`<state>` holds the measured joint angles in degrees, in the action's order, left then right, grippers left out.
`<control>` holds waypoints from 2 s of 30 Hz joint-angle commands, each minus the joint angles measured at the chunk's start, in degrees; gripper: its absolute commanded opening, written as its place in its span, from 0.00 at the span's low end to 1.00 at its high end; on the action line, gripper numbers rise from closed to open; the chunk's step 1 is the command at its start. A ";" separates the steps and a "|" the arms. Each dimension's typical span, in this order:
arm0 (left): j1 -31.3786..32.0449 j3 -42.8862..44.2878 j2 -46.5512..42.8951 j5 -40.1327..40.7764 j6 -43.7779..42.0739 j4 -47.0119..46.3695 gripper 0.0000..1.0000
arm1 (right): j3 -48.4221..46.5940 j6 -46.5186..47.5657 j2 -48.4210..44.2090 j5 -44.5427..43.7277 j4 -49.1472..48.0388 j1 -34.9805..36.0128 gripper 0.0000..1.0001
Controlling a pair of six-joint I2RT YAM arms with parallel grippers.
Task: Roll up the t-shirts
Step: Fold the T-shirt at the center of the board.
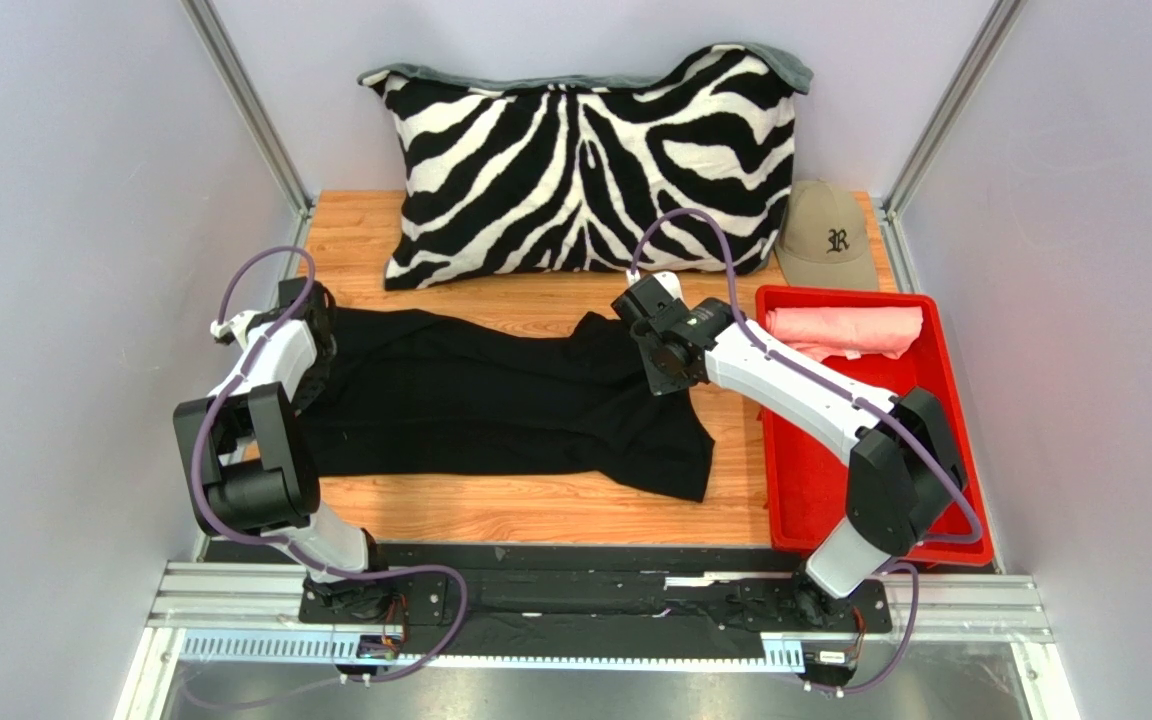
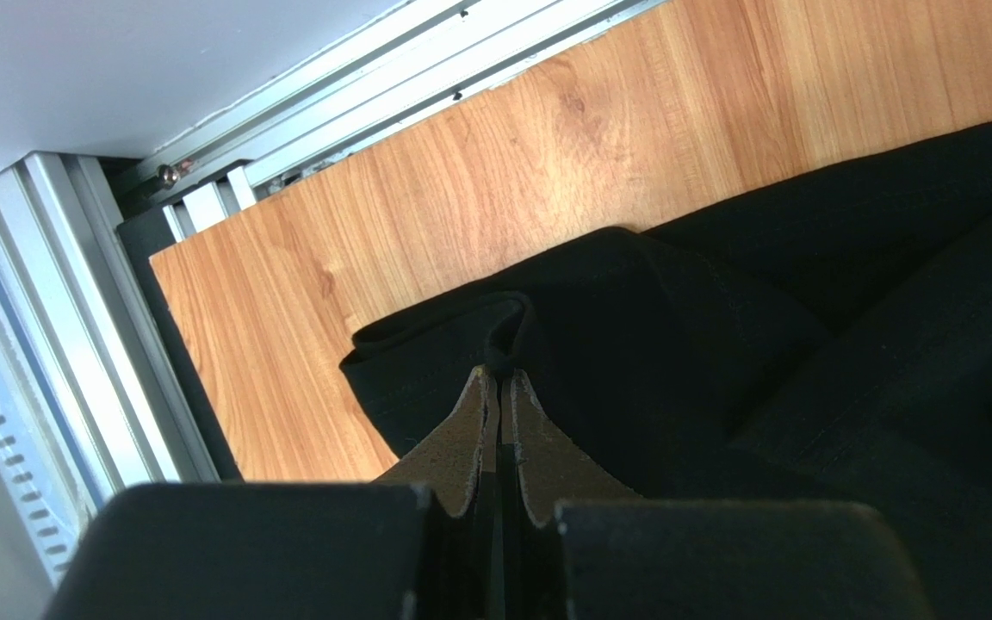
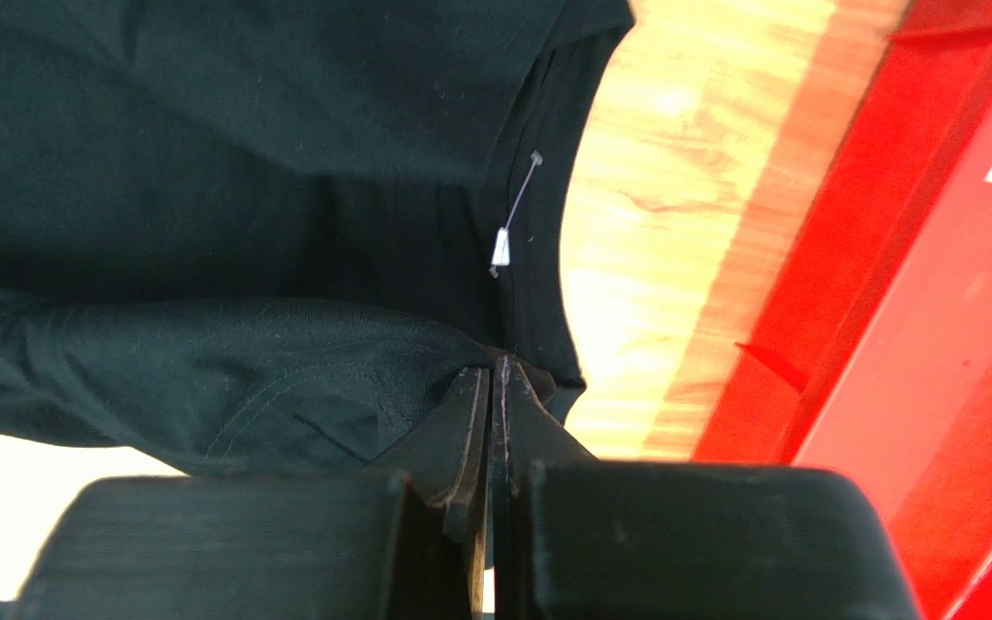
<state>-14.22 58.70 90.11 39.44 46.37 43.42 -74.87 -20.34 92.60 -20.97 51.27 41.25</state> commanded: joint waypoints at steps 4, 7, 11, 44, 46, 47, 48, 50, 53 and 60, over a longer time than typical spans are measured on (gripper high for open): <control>0.24 2.56 0.60 0.20 0.57 -0.53 0.00 | -0.63 1.35 1.97 -3.47 -0.46 -1.09 0.00; 0.24 2.56 0.77 0.37 0.30 -0.35 0.00 | -0.54 1.00 2.67 -3.29 -0.99 -1.44 0.00; 0.24 2.65 0.69 -0.33 -0.05 -0.35 0.04 | -0.89 1.26 3.38 -2.23 -2.05 -1.62 0.00; -9.51 -18.09 -18.30 -14.66 7.69 -2.98 0.60 | 28.72 -15.87 -25.62 15.96 -12.77 -2.67 0.53; -9.69 -17.57 -16.73 -13.87 7.86 -2.64 0.59 | 29.78 -16.05 -26.32 16.05 -13.38 -2.67 0.55; -9.60 -17.30 -16.46 -13.78 8.03 -2.12 0.59 | 30.22 -16.31 -26.76 16.22 -13.65 -2.67 0.55; -9.77 -17.21 -16.19 -13.60 8.12 -1.94 0.59 | 31.09 -16.49 -26.94 16.40 -14.17 -2.67 0.56; -9.95 -16.95 -16.19 -13.51 7.95 -2.37 0.59 | 31.98 -17.01 -26.94 17.27 -15.05 -2.67 0.56; -10.04 -16.25 -15.31 -12.02 7.07 -2.37 0.59 | 33.91 -18.42 -26.42 18.77 -17.60 -2.67 0.57; -10.21 -14.49 -11.27 -11.14 5.31 -3.16 0.56 | 36.20 -21.23 -25.71 18.25 -20.77 -2.67 0.56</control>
<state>-23.94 41.67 77.30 26.63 53.01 41.82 -39.09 -39.18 67.09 -2.74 34.50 38.81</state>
